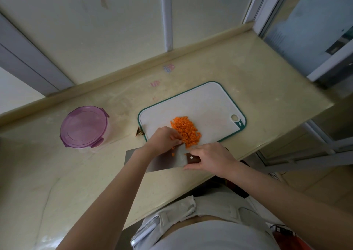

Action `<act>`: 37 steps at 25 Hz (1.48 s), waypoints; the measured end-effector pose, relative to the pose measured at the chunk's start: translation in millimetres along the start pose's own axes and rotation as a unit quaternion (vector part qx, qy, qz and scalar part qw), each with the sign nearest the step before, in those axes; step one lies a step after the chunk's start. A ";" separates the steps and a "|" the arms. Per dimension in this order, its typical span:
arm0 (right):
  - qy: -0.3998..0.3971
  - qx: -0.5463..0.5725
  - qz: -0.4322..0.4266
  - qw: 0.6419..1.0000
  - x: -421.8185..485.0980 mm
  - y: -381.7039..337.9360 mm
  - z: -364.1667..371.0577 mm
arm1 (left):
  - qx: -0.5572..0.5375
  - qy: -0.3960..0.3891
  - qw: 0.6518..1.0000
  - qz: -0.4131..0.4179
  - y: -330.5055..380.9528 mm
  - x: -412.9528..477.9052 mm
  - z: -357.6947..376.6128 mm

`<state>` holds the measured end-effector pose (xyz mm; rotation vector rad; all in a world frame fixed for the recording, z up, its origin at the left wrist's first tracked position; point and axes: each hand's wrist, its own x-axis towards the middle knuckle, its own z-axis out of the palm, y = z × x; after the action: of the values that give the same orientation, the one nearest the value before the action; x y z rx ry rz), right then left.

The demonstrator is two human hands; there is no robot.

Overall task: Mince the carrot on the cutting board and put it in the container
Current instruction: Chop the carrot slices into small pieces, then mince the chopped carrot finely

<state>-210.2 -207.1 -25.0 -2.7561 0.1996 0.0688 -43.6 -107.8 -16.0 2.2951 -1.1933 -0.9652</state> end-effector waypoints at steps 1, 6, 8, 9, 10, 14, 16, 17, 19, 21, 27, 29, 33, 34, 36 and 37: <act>0.004 -0.001 -0.005 1.000 0.2 -0.2 -1.0 | 0.001 0.000 1.000 -0.004 0.0 1.6 0.8; 0.035 -0.006 0.005 0.999 -3.1 4.3 -2.2 | -0.092 0.162 0.982 -0.041 0.1 0.8 -3.6; 0.040 0.013 0.051 0.998 -5.8 6.8 -0.3 | -0.131 0.262 0.956 -0.010 7.1 -5.9 -11.7; 0.045 0.030 0.082 0.995 -6.8 6.4 -1.3 | -0.146 0.306 0.941 0.013 12.1 -10.8 -15.2; 0.043 0.050 0.117 0.991 -7.2 6.0 -3.1 | -0.159 0.344 0.925 0.032 17.0 -16.2 -17.3; 0.024 0.163 0.236 0.958 -2.7 4.3 -10.2 | -0.177 0.443 0.877 0.058 21.4 -37.4 -5.2; 0.045 0.225 0.269 0.935 1.5 6.2 -8.8 | -0.170 0.434 0.883 0.057 8.4 -41.7 11.4; 0.057 0.245 0.282 0.926 3.8 7.3 -7.8 | -0.162 0.407 0.898 0.048 -0.2 -40.6 19.6; 0.072 0.271 0.303 0.911 7.8 8.5 -7.1 | -0.114 0.335 0.935 0.031 -17.1 -34.0 35.1; 0.083 0.284 0.311 0.903 9.8 7.6 -7.8 | -0.026 0.281 0.958 0.041 -28.3 -27.1 45.1; 0.084 0.307 0.313 0.895 9.7 3.3 -6.2 | 0.207 0.217 0.944 0.137 -20.5 -13.9 45.7; 0.088 0.309 0.317 0.893 10.8 1.4 -6.3 | 0.258 0.185 0.938 0.139 -14.2 -7.9 47.8; 0.093 0.309 0.327 0.888 11.7 0.3 -4.5 | 0.321 0.143 0.930 0.110 -11.1 5.7 57.7; 0.095 0.309 0.327 0.888 11.5 0.4 -4.2 | 0.330 0.141 0.927 0.106 -9.1 6.9 58.6; 0.096 0.311 0.326 0.887 11.1 0.3 -4.4 | 0.344 0.123 0.926 0.091 -6.2 6.5 59.5; 0.097 0.314 0.324 0.887 10.5 0.2 -4.7 | 0.343 0.117 0.928 0.086 -6.0 8.2 60.2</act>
<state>-199.7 -210.5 -21.5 -1.9435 1.0002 -0.0857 -80.3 -112.2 -64.6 2.6372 -1.7864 -0.1955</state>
